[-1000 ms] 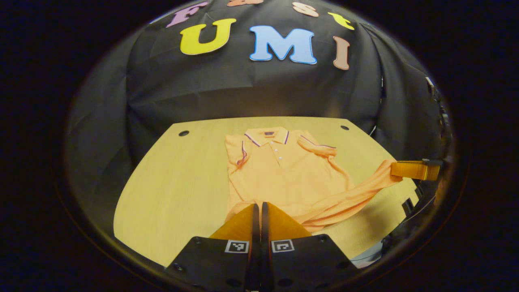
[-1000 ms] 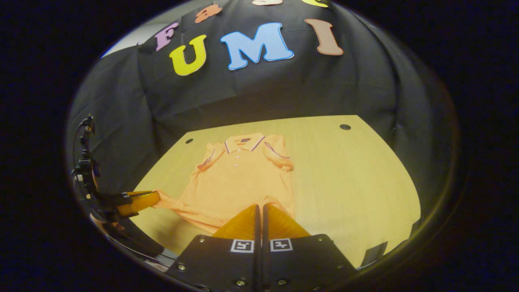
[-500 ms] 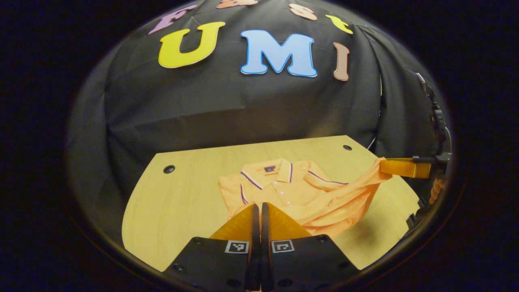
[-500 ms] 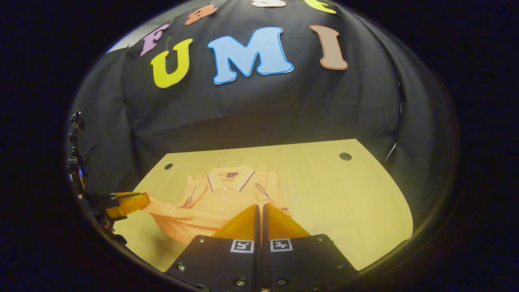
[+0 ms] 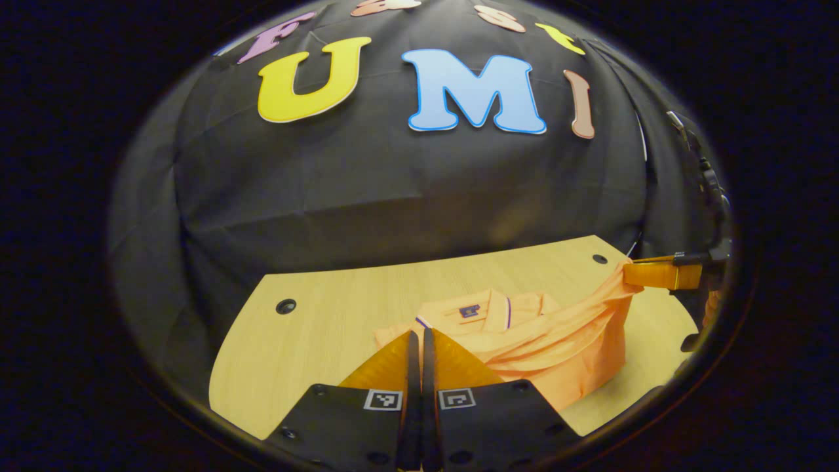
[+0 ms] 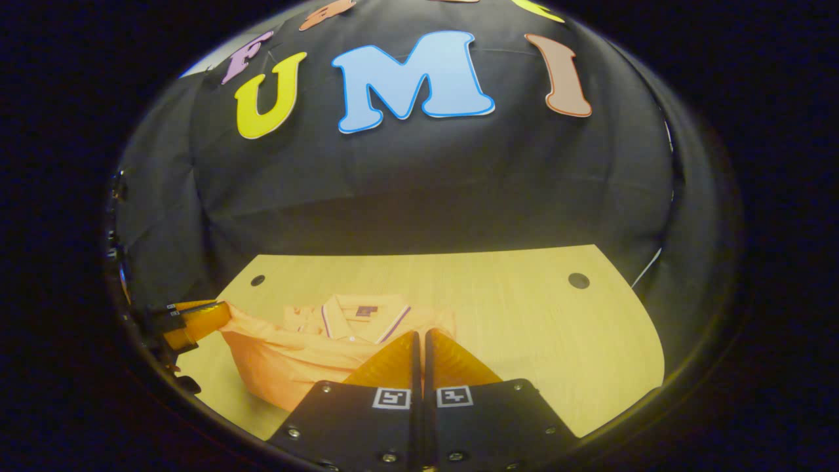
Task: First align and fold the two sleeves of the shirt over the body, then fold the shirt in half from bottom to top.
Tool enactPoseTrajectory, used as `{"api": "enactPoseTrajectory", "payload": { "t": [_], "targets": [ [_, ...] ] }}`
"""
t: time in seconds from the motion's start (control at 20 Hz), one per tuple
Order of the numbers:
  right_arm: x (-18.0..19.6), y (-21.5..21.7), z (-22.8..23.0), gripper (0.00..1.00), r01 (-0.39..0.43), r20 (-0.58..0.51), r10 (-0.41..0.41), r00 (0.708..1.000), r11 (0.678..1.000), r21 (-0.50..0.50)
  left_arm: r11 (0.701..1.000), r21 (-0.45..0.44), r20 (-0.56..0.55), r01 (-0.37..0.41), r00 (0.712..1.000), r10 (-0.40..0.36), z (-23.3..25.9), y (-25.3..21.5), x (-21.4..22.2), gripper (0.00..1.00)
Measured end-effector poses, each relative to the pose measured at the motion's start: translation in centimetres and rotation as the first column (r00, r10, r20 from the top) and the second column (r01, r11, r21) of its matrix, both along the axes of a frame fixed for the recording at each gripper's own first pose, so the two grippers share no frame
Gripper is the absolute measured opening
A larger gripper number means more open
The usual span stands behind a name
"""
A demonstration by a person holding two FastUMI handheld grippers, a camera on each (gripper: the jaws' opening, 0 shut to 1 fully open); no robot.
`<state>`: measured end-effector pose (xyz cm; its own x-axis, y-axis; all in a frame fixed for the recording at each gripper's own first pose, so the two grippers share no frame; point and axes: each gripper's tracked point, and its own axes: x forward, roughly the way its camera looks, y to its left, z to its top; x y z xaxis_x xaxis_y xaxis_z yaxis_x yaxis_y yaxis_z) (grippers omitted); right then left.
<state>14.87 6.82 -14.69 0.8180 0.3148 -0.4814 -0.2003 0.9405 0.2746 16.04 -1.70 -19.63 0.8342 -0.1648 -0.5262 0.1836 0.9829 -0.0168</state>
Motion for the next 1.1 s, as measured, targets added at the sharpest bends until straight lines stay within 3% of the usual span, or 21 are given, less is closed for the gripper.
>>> {"api": "enactPoseTrajectory", "payload": {
  "t": [0.3, 0.65, 1.1],
  "targets": [
    [5.1, 1.0, -1.9, 0.0, -0.036, -0.029, 0.036, 0.999, 0.999, 0.001, 0.999, 0.038, 0.007, -0.034, 0.999, 0.033, -2.0, 0.6, 5.4, 0.07],
    [10.8, 2.5, -5.0, 0.0, -0.06, -0.045, 0.056, 0.997, 0.994, -0.088, 0.993, 0.113, -0.005, -0.036, 0.999, 0.037, -6.4, 0.1, 10.8, 0.06],
    [12.5, 3.1, -9.6, 0.01, -0.079, -0.111, 0.06, 0.992, 0.981, -0.176, 0.99, 0.136, -0.07, -0.05, 0.996, 0.059, -12.2, -0.7, 12.9, 0.07]
  ]
}}
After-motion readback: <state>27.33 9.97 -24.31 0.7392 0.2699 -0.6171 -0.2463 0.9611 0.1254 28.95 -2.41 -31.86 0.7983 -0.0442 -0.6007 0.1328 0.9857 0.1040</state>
